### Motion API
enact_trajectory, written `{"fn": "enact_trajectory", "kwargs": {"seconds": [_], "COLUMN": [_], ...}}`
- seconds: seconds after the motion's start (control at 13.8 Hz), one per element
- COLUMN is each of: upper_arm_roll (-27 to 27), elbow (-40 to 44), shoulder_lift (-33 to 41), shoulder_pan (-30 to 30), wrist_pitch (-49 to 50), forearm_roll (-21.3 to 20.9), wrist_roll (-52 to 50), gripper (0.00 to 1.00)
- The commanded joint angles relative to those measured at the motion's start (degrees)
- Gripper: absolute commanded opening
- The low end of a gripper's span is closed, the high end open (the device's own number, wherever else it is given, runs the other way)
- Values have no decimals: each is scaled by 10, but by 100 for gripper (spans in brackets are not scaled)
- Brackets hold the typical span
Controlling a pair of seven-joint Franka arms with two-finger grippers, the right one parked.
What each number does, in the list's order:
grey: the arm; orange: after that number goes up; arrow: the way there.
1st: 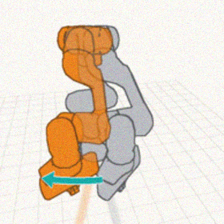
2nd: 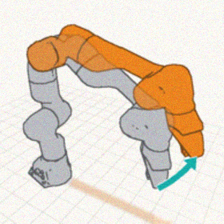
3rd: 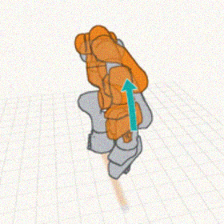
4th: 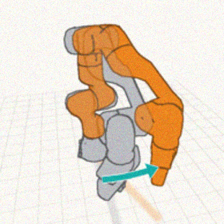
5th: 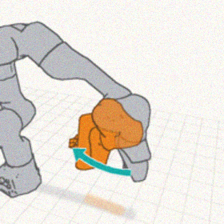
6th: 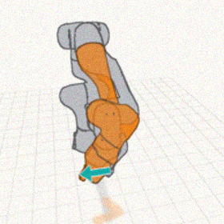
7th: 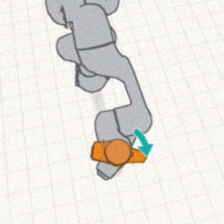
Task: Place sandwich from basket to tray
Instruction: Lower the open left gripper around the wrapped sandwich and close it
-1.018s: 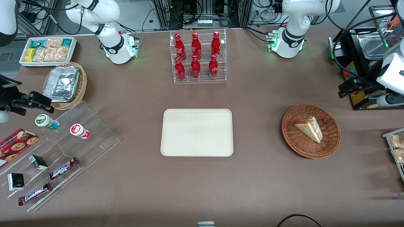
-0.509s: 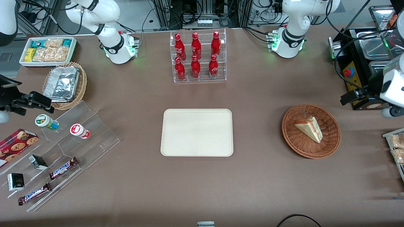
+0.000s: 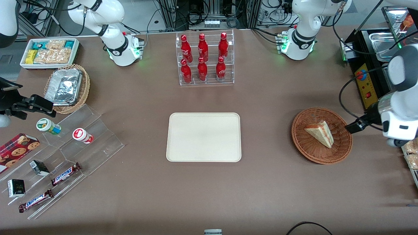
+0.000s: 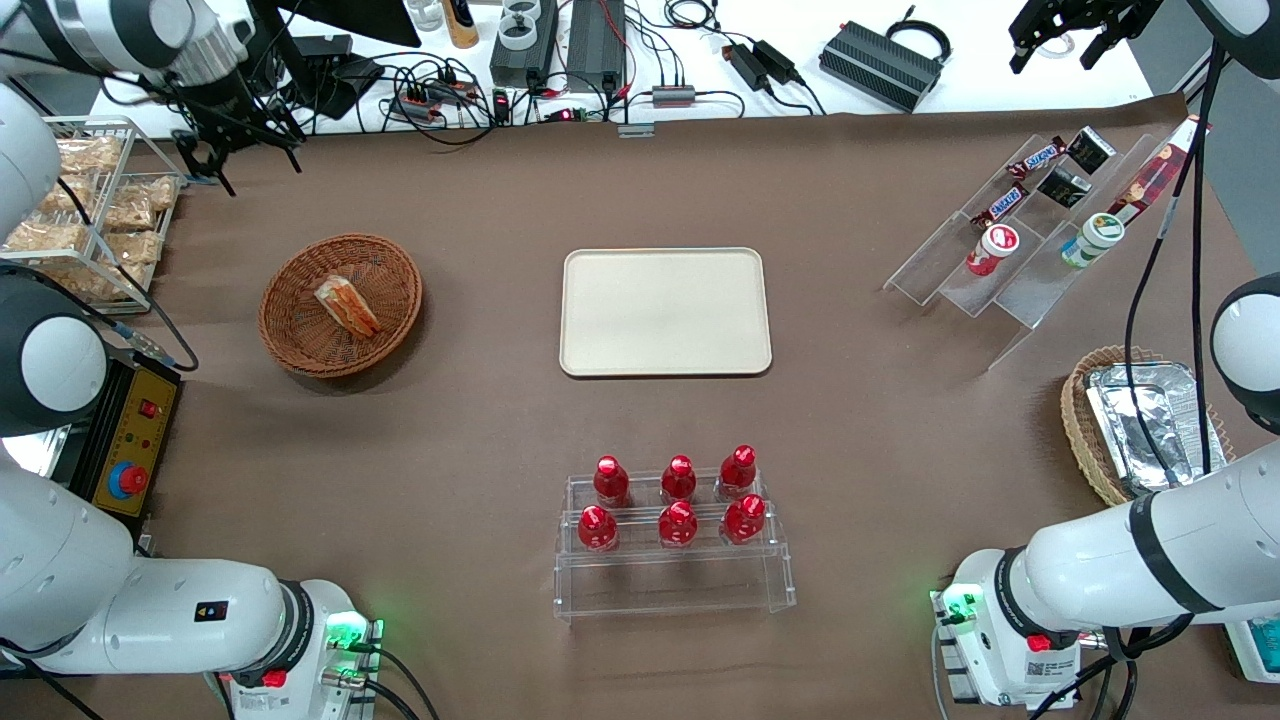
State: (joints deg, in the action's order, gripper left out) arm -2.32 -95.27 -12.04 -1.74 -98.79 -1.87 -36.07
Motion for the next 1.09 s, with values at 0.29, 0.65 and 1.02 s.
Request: {"fn": "enact_trajectory", "kwargs": {"seconds": [0.29, 0.65, 1.02], "upper_arm_roll": [2, 2, 2], "elbow": [-180, -292, -307], "shoulder_lift": [23, 22, -9], "shoulder_pan": [2, 7, 24], "wrist_pitch": [-191, -297, -363], "forearm_roll": [-7, -4, 4], "wrist_roll": [-115, -145, -146], "gripper": [100, 99, 99]}}
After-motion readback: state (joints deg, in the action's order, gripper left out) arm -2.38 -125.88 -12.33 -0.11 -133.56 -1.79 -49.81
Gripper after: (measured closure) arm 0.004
